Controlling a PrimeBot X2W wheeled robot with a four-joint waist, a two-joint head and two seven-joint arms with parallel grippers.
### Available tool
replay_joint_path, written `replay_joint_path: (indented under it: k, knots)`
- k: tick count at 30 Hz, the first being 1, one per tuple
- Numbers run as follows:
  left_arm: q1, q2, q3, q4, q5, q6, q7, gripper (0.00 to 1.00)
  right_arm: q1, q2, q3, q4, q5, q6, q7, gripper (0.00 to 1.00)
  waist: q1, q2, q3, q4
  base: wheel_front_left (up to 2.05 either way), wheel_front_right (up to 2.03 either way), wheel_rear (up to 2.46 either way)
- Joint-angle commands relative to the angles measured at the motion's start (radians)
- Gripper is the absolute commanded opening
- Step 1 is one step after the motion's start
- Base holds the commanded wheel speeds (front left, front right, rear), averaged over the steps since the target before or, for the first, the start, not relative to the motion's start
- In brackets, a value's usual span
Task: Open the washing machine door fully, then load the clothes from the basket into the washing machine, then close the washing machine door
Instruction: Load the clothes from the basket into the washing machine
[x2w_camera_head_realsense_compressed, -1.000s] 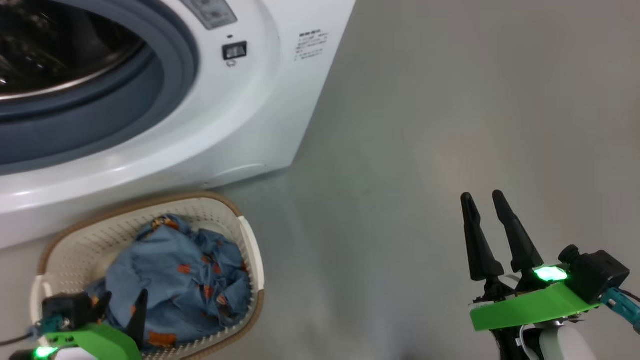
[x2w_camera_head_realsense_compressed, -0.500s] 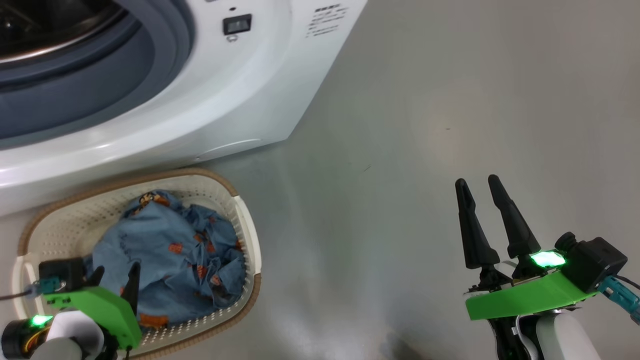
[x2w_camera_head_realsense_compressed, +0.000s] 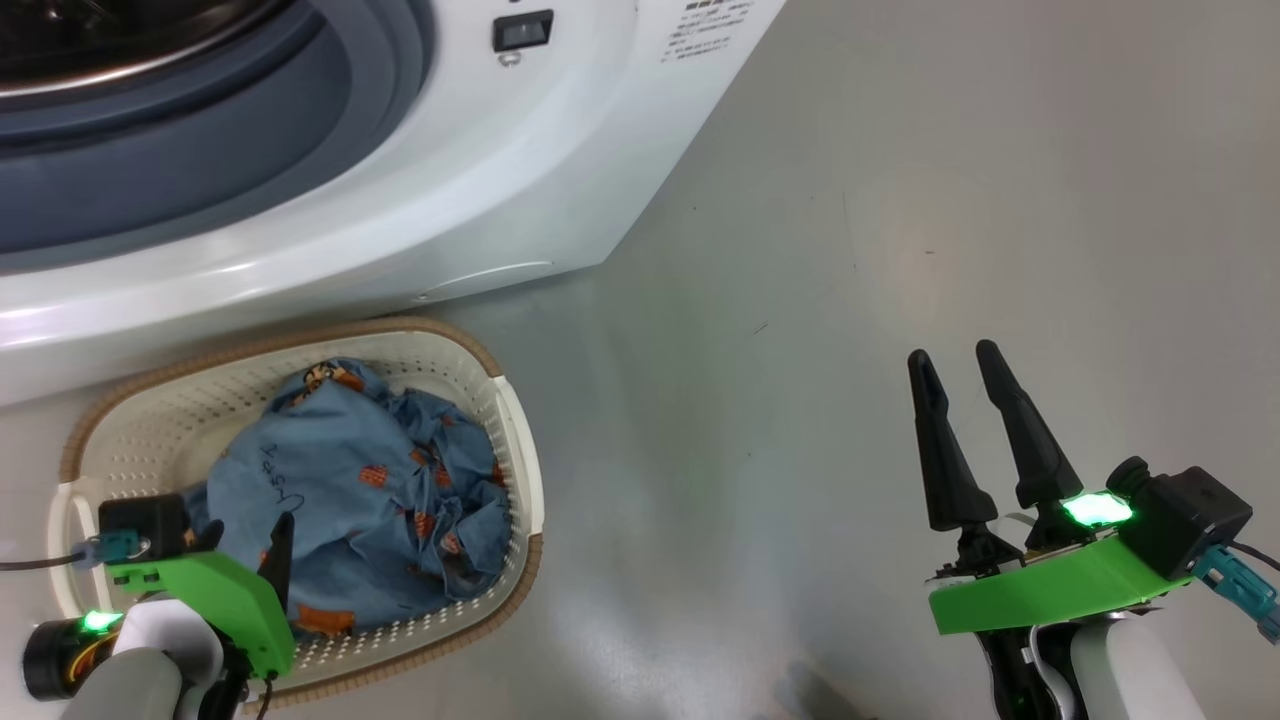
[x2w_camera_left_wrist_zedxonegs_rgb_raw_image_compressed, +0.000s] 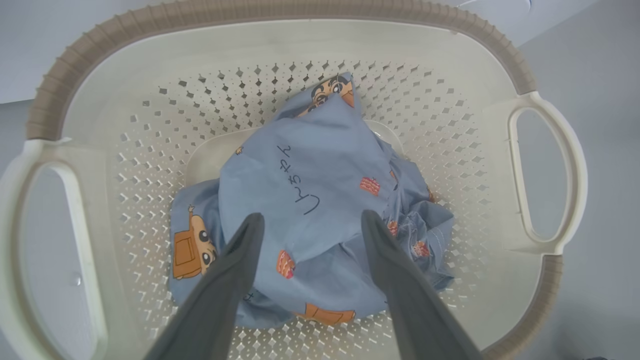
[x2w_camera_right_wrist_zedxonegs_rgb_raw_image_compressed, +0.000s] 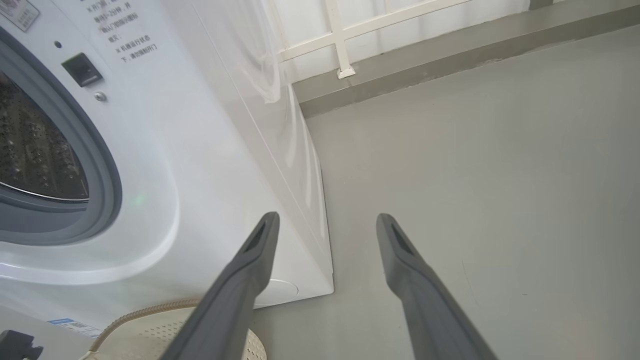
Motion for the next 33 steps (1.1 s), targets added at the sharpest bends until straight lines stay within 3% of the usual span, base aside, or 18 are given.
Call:
replay_joint_path:
  k: [1, 33]
  knots:
    - [-0.020, 0.021, 0.012, 0.006, -0.012, -0.002, -0.015, 1.00, -0.004, -0.010, 0.024, -0.021, -0.006, 0.003, -0.012, 1.00, 0.0000, -0.0001, 0.000, 0.000, 0.00, 0.00, 0.00]
    - [-0.116, 0.033, -0.169, 0.176, -0.144, -0.002, -0.063, 1.00, -0.002, -0.010, 0.030, -0.034, -0.009, 0.003, -0.012, 1.00, 0.0000, -0.0001, 0.037, -0.017, 0.00, 0.00, 0.00]
